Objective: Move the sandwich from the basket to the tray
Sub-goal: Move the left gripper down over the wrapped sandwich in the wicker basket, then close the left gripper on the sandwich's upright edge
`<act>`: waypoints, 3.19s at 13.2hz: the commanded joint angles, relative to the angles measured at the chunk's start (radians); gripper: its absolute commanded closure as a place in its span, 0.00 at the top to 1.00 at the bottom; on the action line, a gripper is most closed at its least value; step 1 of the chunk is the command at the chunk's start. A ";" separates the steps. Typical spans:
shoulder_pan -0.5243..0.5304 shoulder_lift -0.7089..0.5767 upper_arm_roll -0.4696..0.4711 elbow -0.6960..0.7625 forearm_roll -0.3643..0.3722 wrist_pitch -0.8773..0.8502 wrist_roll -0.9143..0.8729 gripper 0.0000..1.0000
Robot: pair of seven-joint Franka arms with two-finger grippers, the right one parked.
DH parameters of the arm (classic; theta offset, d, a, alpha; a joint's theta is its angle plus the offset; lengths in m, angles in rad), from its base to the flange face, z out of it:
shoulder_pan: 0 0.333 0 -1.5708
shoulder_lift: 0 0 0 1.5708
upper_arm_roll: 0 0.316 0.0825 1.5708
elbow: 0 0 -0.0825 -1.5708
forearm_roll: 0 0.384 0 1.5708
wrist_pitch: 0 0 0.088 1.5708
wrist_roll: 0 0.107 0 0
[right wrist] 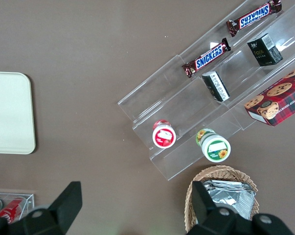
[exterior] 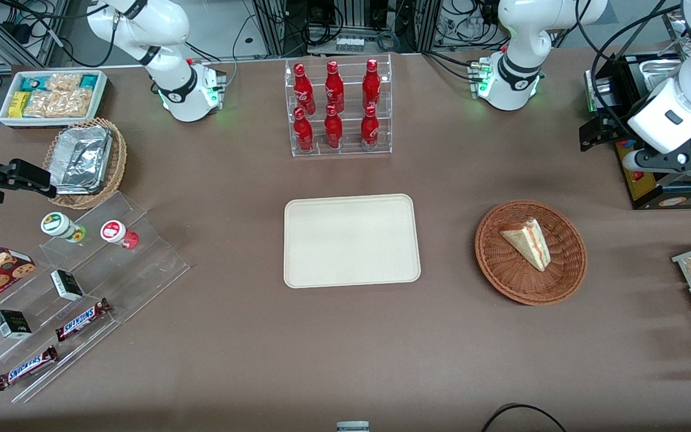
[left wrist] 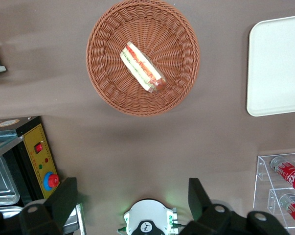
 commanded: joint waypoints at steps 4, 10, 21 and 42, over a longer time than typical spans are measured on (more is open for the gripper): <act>0.004 0.021 -0.002 -0.025 0.004 0.028 0.008 1.00; -0.003 0.055 -0.005 -0.255 0.010 0.350 -0.005 1.00; 0.004 0.194 -0.004 -0.506 0.013 0.830 -0.221 1.00; -0.008 0.331 -0.007 -0.562 0.013 0.993 -0.757 1.00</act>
